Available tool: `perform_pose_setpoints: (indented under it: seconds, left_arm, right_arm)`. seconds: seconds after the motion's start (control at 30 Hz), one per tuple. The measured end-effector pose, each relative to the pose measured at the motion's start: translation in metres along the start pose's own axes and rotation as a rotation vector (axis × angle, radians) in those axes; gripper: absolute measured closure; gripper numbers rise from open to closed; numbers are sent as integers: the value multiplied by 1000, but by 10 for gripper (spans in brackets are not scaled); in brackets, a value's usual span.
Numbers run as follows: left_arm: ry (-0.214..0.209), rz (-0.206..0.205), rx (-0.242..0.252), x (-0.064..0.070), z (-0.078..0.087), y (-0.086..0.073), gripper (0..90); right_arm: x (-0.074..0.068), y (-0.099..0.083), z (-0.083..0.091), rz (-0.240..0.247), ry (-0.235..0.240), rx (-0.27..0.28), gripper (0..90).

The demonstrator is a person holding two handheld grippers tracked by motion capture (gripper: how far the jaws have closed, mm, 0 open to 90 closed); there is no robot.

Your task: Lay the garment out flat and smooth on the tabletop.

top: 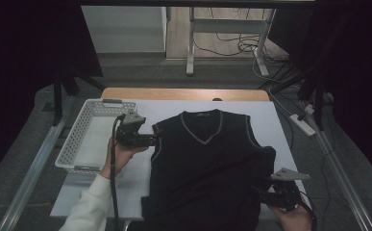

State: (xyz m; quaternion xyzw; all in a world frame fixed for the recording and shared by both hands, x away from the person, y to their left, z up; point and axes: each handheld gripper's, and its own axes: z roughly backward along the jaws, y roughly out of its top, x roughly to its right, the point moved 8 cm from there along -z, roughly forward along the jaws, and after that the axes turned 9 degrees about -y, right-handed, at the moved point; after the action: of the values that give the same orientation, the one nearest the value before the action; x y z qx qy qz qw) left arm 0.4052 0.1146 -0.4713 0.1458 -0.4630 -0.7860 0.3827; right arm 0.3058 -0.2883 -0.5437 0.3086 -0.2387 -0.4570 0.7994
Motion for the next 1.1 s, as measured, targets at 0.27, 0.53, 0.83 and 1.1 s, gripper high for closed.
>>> perform_pose_setpoints:
  seconds: [0.27,0.53,0.83,1.1]
  left_arm:
    - [-1,-6,-1,2,-1,1,203]
    - [-4,-14,-11,5,-4,0,201]
    - [-4,-14,-9,4,-3,0,202]
    - [-22,-23,-18,8,-13,3,202]
  right_arm:
    - [8,-6,-3,-15,-23,-18,413]
    - [-13,-12,-21,108,-7,-100,626]
    - [-18,-21,-10,173,17,-129,825]
    - [-25,-42,13,165,31,-134,829]
